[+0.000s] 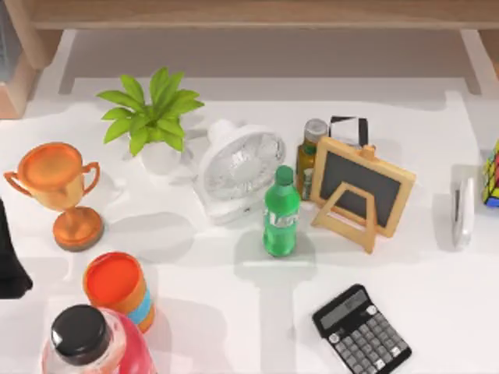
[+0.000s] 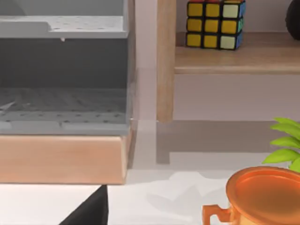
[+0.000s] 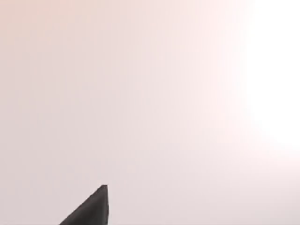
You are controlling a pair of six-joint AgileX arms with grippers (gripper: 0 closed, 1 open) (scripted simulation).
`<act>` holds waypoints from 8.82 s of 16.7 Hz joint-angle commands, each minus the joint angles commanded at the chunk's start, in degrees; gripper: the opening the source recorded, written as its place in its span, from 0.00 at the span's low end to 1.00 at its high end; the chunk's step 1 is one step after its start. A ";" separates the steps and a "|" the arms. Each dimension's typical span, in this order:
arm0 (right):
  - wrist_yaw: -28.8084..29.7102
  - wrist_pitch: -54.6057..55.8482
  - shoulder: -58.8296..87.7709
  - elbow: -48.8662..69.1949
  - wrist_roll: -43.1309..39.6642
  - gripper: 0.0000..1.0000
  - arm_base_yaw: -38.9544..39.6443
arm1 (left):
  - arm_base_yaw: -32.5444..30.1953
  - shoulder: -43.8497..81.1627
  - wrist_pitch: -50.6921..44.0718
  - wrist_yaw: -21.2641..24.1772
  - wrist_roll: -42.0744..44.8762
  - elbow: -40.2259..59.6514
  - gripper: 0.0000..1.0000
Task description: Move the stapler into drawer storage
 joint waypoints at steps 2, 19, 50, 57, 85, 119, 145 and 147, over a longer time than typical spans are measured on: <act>3.63 -3.72 -1.54 5.63 6.79 1.00 -0.63 | 0.00 0.00 0.00 0.00 0.00 0.00 1.00; 25.73 -78.37 -8.53 41.65 63.15 1.00 25.23 | 0.00 0.00 0.00 0.00 0.00 0.00 1.00; 25.70 -150.41 -3.27 38.43 83.83 1.00 60.29 | 0.00 0.00 0.00 0.00 0.00 0.00 1.00; 25.55 -137.07 5.95 33.58 84.41 1.00 60.86 | 0.00 0.00 0.00 0.00 0.00 0.00 1.00; 25.79 -133.89 8.84 34.00 84.70 0.00 61.03 | 0.00 0.00 0.00 0.00 0.00 0.00 1.00; 22.29 -155.19 3.59 60.83 72.59 0.00 53.21 | 0.00 0.00 0.00 0.00 0.00 0.00 1.00; 25.44 -167.57 40.91 99.76 40.48 0.00 30.88 | 0.00 0.00 0.00 0.00 0.00 0.00 1.00; 24.25 -167.32 41.16 99.79 37.46 0.00 30.67 | 0.00 0.00 0.00 0.00 0.00 0.00 1.00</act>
